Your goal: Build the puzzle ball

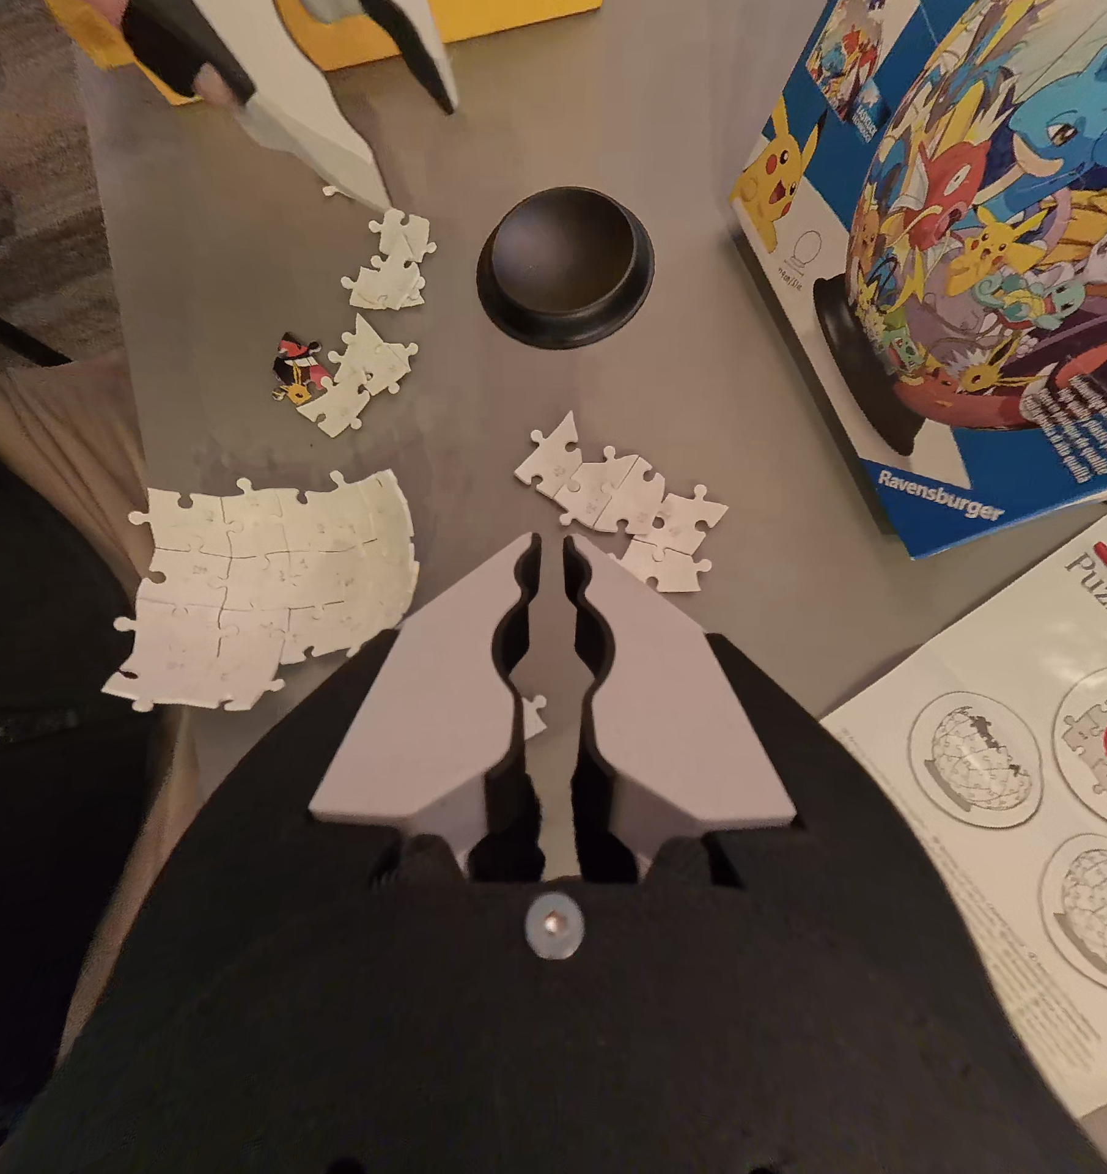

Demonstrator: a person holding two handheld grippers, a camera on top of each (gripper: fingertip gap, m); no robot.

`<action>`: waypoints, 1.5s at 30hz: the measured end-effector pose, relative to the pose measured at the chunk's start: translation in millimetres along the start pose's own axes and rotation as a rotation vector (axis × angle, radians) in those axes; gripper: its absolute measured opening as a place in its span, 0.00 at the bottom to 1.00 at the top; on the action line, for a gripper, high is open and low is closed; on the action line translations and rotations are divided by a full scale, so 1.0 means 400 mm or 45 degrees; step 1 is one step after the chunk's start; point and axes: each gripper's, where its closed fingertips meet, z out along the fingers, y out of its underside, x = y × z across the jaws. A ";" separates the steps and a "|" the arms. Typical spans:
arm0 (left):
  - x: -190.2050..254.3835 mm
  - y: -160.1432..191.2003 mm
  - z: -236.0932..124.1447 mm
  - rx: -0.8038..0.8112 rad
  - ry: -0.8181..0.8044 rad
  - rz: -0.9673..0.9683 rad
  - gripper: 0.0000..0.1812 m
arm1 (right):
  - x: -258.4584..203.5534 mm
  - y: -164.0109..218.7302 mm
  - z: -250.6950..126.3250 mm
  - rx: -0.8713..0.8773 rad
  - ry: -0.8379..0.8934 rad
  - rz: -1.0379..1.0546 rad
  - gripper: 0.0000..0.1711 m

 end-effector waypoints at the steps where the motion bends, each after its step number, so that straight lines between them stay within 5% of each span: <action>1: 0.004 0.018 -0.005 -0.008 -0.010 0.009 0.28 | -0.005 0.004 0.002 -0.003 -0.002 0.011 0.03; 8: 0.060 0.117 -0.009 -0.055 0.001 0.033 0.26 | -0.015 0.013 -0.008 0.063 0.044 0.109 0.04; 13: 0.089 0.112 -0.003 0.052 -0.012 0.045 0.24 | -0.028 0.017 -0.016 0.161 0.069 0.196 0.04; 22: 0.018 0.174 -0.025 0.030 -0.206 -0.173 0.29 | -0.022 0.011 -0.005 0.213 0.071 0.233 0.02; 34: 0.088 0.074 0.048 0.093 -0.103 0.014 0.25 | -0.006 0.008 0.006 0.235 0.035 0.256 0.02; 45: 0.080 0.074 0.038 0.137 -0.074 0.007 0.06 | 0.007 0.016 -0.009 0.260 0.029 0.281 0.01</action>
